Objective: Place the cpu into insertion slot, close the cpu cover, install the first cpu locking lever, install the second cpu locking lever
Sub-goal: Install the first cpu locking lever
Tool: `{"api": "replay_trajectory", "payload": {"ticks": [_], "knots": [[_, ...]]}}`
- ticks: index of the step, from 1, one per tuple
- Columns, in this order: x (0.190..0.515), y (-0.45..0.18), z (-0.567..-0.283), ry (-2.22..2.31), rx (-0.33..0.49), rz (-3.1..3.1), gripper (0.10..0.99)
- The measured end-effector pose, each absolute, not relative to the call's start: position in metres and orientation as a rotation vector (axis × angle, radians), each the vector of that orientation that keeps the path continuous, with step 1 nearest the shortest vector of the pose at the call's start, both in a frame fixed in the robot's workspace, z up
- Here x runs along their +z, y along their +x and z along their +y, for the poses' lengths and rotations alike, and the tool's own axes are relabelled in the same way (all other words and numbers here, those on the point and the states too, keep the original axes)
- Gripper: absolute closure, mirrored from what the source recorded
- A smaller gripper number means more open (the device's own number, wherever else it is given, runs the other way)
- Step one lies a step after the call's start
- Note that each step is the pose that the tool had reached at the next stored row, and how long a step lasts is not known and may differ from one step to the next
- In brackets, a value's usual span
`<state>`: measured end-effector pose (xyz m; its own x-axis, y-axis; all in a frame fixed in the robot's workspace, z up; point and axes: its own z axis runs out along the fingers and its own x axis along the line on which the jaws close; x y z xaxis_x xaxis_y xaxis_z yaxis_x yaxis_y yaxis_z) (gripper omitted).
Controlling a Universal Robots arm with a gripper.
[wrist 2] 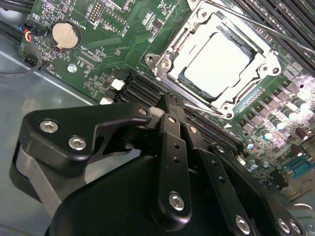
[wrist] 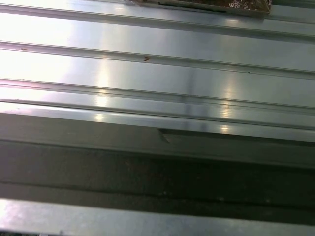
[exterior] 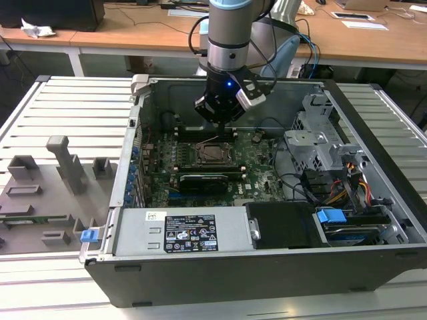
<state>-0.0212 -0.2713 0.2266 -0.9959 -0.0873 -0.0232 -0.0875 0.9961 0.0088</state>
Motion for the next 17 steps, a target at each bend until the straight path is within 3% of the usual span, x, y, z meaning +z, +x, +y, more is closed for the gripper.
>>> {"api": "replay_trajectory", "payload": {"ticks": [17], "knots": [[0.209, -0.026, -0.271, -0.140, -0.030, 3.107, 0.980]]}}
